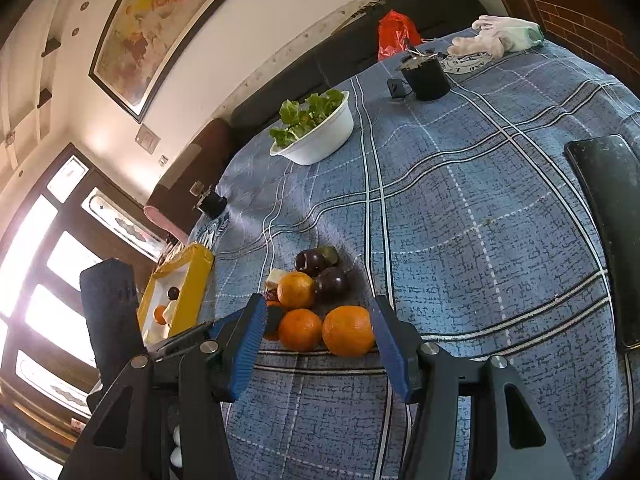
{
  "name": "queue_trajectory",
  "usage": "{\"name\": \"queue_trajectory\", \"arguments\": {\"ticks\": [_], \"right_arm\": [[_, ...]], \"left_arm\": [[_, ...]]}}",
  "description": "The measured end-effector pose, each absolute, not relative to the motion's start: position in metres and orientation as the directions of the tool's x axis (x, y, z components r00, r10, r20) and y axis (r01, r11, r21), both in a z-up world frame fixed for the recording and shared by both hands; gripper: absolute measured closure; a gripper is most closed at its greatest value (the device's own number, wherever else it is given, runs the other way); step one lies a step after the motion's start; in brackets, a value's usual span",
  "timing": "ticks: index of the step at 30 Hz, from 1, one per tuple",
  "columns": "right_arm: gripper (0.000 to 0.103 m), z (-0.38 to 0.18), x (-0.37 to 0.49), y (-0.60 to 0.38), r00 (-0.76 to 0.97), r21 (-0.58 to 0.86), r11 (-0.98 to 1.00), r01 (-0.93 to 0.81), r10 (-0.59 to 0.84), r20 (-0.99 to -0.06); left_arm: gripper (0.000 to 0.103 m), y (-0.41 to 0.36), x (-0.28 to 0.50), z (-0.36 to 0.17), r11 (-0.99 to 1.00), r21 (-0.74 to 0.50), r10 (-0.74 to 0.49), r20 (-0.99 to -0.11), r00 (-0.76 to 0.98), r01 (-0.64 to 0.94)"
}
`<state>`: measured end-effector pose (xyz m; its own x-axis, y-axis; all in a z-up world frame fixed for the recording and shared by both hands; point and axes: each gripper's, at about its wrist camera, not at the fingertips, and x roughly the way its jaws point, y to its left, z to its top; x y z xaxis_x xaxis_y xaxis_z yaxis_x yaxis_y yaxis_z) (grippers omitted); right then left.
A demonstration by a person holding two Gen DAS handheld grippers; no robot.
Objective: Organize fruits
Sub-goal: 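Grasp a mandarin with the left tool while the right tool grasps another mandarin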
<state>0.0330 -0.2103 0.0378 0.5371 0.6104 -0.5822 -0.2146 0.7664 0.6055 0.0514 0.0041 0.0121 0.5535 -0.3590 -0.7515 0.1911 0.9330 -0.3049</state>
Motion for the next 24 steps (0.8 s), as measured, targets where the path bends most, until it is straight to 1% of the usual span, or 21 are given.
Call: {"name": "queue_trajectory", "arguments": {"ticks": [1, 2, 5, 10, 16, 18, 19, 20, 22, 24], "right_arm": [[0.044, 0.037, 0.033, -0.210, 0.536, 0.604, 0.768, -0.214, 0.609, -0.585], [0.044, 0.037, 0.033, -0.209, 0.535, 0.601, 0.770, -0.214, 0.607, -0.588], [0.044, 0.034, 0.035, -0.206, 0.531, 0.584, 0.784, -0.212, 0.594, -0.605], [0.044, 0.028, 0.037, -0.199, 0.515, 0.551, 0.806, -0.217, 0.574, -0.637], [0.044, 0.019, 0.036, -0.174, 0.492, 0.406, 0.874, -0.265, 0.485, -0.723], [0.046, 0.014, 0.037, -0.170, 0.486, 0.369, 0.889, -0.271, 0.457, -0.745], [0.049, 0.014, 0.036, -0.170, 0.492, 0.359, 0.893, -0.273, 0.450, -0.745], [0.055, 0.015, 0.036, -0.170, 0.494, 0.355, 0.893, -0.276, 0.449, -0.745], [0.063, 0.013, 0.037, -0.171, 0.491, 0.361, 0.892, -0.273, 0.452, -0.745], [0.063, 0.014, 0.036, -0.173, 0.494, 0.375, 0.887, -0.272, 0.462, -0.736]], "left_arm": [[0.067, 0.006, 0.051, 0.010, 0.926, -0.326, -0.376, -0.745, 0.551, 0.190], [0.072, 0.009, 0.048, 0.010, 0.916, -0.350, -0.399, -0.738, 0.545, 0.196], [0.072, 0.011, 0.041, 0.011, 0.912, -0.355, -0.407, -0.735, 0.543, 0.204], [0.072, 0.019, 0.024, 0.015, 0.927, -0.310, -0.375, -0.742, 0.555, 0.211], [0.072, 0.018, 0.018, 0.013, 0.942, -0.249, -0.335, -0.736, 0.589, 0.225], [0.072, 0.014, 0.018, 0.013, 0.943, -0.234, -0.332, -0.735, 0.591, 0.237], [0.072, 0.013, 0.019, 0.012, 0.940, -0.238, -0.338, -0.737, 0.586, 0.242], [0.072, 0.013, 0.019, 0.010, 0.937, -0.245, -0.347, -0.738, 0.579, 0.249], [0.073, 0.011, 0.019, 0.009, 0.935, -0.243, -0.352, -0.736, 0.578, 0.260], [0.073, 0.011, 0.016, 0.011, 0.935, -0.236, -0.351, -0.725, 0.593, 0.264]]}}
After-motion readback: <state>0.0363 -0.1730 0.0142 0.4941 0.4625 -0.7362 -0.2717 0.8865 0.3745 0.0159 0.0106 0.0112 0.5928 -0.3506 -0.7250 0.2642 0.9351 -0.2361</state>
